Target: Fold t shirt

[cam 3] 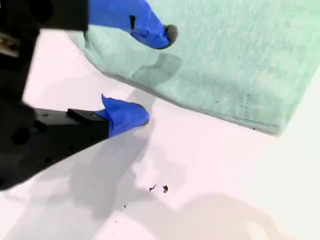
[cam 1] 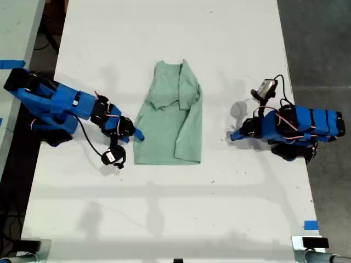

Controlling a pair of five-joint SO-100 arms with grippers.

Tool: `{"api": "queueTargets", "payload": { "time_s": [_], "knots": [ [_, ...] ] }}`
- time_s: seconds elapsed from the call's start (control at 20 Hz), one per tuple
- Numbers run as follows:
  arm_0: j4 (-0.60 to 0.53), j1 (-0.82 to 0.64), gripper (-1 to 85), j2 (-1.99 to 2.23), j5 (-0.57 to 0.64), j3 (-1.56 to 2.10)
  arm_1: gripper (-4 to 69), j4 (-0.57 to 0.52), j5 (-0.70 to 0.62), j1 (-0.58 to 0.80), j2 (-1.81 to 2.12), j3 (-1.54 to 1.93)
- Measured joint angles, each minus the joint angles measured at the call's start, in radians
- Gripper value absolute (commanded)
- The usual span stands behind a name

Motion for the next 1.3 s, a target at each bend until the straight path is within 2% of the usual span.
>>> {"api": "queueTargets", "payload": {
  "time_s": [0.05, 0.15, 0.25, 0.45, 0.6, 0.7, 1.0, 1.3],
  "knots": [
    [0.041, -0.008, 0.0, -0.086, 0.002, -0.067, 1.7, 0.000, 0.000, 0.000, 0.000, 0.000],
    [0.143, -0.009, 0.0, -0.255, 0.006, -0.244, 1.7, 0.000, 0.000, 0.000, 0.000, 0.000],
    [0.192, -0.014, 0.0, -0.342, 0.002, -0.365, 1.7, 0.000, 0.000, 0.000, 0.000, 0.000],
    [0.279, -0.014, 0.0, -0.324, -0.026, -0.383, 1.7, 0.000, 0.000, 0.000, 0.000, 0.000],
    [0.446, -0.006, 0.0, -0.316, -0.035, -0.491, 1.7, 0.000, 0.000, 0.000, 0.000, 0.000],
    [0.517, 0.014, 0.0, -0.316, -0.021, -0.621, 1.7, 0.000, 0.000, 0.000, 0.000, 0.000],
    [0.534, 0.046, 0.0, -0.609, 0.195, -1.155, 1.7, 0.000, 0.000, 0.000, 0.000, 0.000],
    [0.337, 0.040, 0.0, -0.769, 0.344, -1.259, 1.7, 0.000, 0.000, 0.000, 0.000, 0.000]
  ]
}}
